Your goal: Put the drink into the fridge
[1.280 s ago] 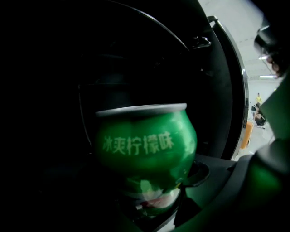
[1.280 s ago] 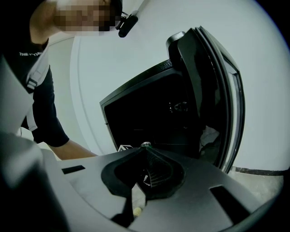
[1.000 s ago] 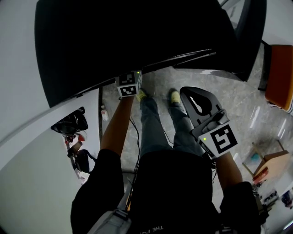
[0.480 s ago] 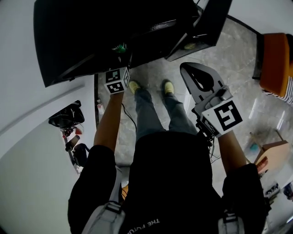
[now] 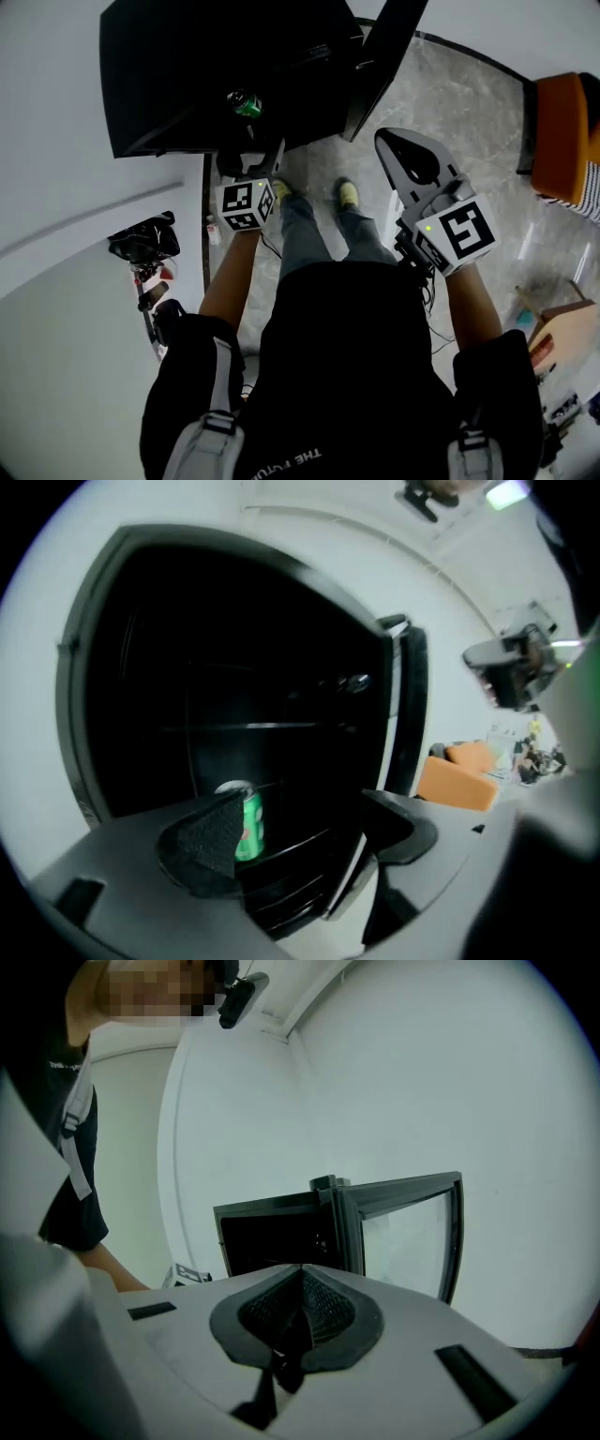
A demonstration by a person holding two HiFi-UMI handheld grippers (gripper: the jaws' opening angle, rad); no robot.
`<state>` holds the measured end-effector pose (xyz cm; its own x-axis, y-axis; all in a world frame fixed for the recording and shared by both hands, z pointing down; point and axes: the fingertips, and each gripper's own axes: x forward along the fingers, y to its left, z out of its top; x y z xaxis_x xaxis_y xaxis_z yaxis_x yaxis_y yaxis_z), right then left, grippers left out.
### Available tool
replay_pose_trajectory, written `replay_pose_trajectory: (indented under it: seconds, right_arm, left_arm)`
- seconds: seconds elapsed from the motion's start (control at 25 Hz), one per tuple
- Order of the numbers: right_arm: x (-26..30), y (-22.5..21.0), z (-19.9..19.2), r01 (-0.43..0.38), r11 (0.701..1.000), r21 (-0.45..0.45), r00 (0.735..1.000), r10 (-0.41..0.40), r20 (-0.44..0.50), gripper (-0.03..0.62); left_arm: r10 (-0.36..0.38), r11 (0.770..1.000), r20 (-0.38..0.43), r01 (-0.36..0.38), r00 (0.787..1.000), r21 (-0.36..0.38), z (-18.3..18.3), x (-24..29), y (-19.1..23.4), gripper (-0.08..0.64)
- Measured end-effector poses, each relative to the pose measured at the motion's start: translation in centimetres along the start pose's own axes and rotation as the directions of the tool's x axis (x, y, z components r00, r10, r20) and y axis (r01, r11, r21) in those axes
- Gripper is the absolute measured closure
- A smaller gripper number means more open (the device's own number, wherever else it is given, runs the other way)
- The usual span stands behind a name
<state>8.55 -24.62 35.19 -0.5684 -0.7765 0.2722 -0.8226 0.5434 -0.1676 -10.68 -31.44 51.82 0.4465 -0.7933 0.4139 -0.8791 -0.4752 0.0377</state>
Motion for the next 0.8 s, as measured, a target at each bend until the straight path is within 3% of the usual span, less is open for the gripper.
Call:
replay_pose_trajectory:
  seconds: [0.2,0.44,0.64,0.72,0.8]
  right_arm:
    - [-1.7,-0.1,0.9,0.003,1.000,-0.011,1.000,-0.002,0.018,0.578]
    - [-3.0,-0.1,1.9,-0.005,1.000,-0.004,0.999,0.005,0.051,0.578]
    - [-4.2,0.3,1.0,-0.035,0.999,0.026,0.999,0.035,0.020,0.578]
    - [-4.2,0.6,0.6,-0.056,0.998,0.037,0.998,0.055,0.015,0.578]
    - [-3.9,0.7,0.2,-0.078,0.996,0.040,0.997,0.077,0.011,0.578]
  left_arm:
    - [-0.075,0.997,0.065,0.075,0.995,0.010,3.1,-5.2,-4.8,0.164]
    - [-0.184,0.983,0.163,0.185,0.969,0.012,8.8,-9.2,-9.2,0.164]
    - [-0.155,0.986,0.249,0.165,0.956,-0.019,12.7,-11.6,-10.4,0.174]
    - [-0.142,0.989,0.263,0.149,0.954,-0.007,13.5,-12.5,-10.7,0.202]
    - [-0.116,0.993,0.249,0.115,0.962,0.020,13.3,-13.1,-10.6,0.274]
